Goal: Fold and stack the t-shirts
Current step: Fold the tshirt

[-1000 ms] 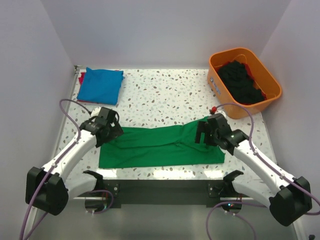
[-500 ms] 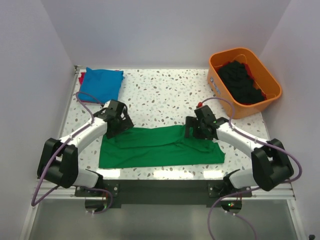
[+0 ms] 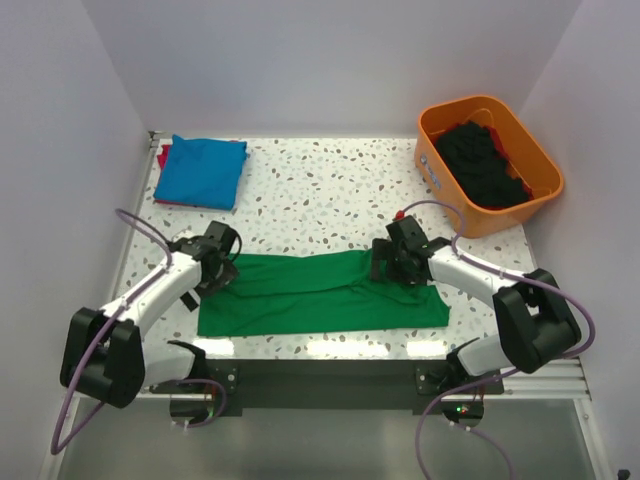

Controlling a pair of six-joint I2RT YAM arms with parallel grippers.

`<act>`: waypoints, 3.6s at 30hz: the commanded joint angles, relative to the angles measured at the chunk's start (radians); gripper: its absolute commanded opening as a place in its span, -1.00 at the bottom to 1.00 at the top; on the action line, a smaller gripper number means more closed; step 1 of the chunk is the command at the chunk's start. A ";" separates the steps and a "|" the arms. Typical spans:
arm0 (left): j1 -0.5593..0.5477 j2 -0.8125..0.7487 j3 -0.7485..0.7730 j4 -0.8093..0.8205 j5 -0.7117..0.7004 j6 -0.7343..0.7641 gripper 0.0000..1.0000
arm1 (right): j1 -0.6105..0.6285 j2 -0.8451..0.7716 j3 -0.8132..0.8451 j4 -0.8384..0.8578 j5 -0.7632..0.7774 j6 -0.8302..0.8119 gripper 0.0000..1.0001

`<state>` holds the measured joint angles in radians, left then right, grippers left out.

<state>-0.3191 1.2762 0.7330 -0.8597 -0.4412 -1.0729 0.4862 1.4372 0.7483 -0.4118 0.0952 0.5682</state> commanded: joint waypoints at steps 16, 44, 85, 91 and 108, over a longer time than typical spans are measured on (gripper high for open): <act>0.005 0.168 0.144 -0.068 -0.025 0.016 1.00 | -0.001 -0.043 -0.010 -0.016 0.080 0.016 0.97; 0.092 -0.046 0.253 -0.136 0.024 0.042 1.00 | -0.021 -0.152 0.003 -0.053 0.074 -0.002 0.97; -0.490 0.290 -0.081 0.519 0.526 -0.272 1.00 | -0.090 1.204 1.471 -0.159 -0.094 -0.312 0.97; -0.609 0.426 0.126 0.429 0.481 -0.282 1.00 | -0.089 1.302 1.629 -0.076 -0.251 -0.196 0.97; -0.729 0.474 0.402 0.317 0.297 -0.262 1.00 | -0.087 1.126 1.677 -0.064 -0.319 -0.228 0.97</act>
<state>-1.0412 1.7607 1.0733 -0.4076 -0.0429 -1.3682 0.3889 2.6583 2.3859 -0.3634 -0.2008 0.3706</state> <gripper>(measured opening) 0.997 0.985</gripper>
